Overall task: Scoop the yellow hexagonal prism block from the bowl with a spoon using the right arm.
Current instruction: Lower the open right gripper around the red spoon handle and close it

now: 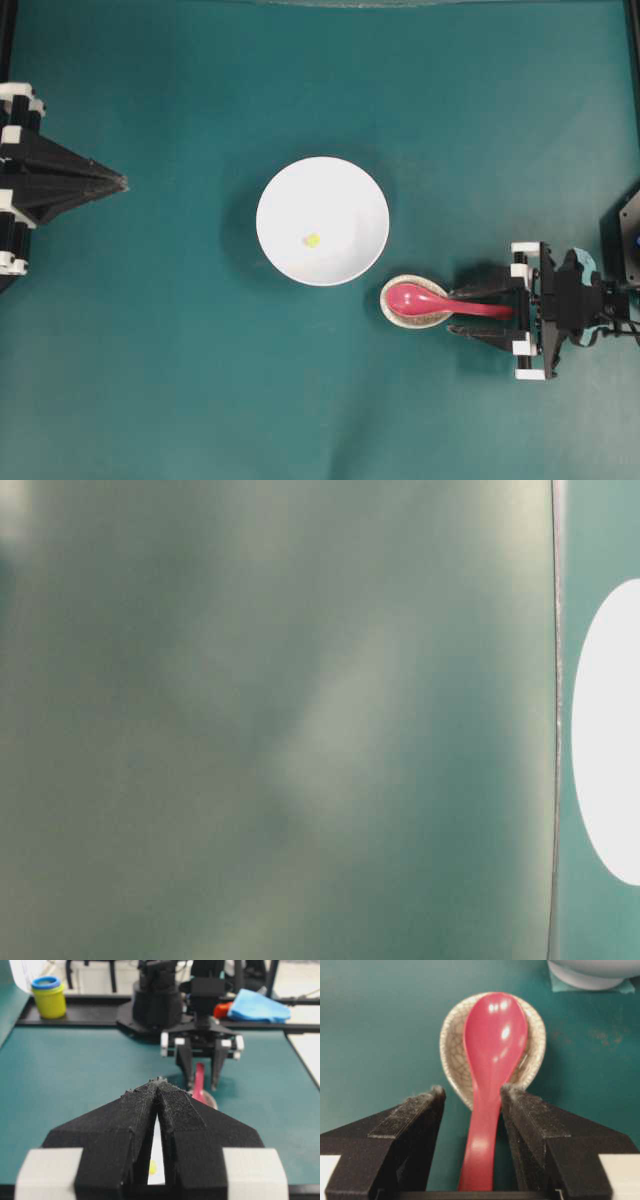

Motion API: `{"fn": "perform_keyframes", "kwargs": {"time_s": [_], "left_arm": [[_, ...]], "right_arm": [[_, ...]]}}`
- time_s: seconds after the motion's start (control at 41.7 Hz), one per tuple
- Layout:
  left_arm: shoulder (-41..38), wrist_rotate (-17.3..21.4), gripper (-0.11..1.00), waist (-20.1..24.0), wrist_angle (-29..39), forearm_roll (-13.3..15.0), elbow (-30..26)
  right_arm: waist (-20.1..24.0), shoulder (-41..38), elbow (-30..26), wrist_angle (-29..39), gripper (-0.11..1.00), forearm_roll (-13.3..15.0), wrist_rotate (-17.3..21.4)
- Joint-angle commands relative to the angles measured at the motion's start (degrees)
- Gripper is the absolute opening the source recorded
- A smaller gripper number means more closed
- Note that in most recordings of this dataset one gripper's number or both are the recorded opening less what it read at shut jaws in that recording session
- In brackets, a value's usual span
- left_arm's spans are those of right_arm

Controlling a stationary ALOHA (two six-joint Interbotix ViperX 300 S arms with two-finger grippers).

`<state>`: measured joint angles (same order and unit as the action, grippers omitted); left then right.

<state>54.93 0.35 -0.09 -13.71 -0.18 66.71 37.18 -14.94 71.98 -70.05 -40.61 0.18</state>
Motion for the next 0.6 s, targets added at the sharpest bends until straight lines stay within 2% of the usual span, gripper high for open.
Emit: {"fn": "perform_keyframes", "kwargs": {"time_s": [0.0, 0.311, 0.575], "left_arm": [[-0.4, 0.0, 0.03, 0.1, -0.3, -0.2, -1.7], [-0.5, 0.0, 0.03, 0.1, -0.2, -0.2, -1.7], [-0.5, 0.0, 0.03, 0.1, -0.2, -0.2, -1.7]], "right_arm": [[0.4, 0.6, -0.1, -0.1, 0.55, -0.7, -0.1], [0.4, 0.6, 0.3, 0.2, 0.55, -2.0, 0.0], [0.4, 0.8, 0.1, 0.4, 0.54, -2.0, 0.0]]}}
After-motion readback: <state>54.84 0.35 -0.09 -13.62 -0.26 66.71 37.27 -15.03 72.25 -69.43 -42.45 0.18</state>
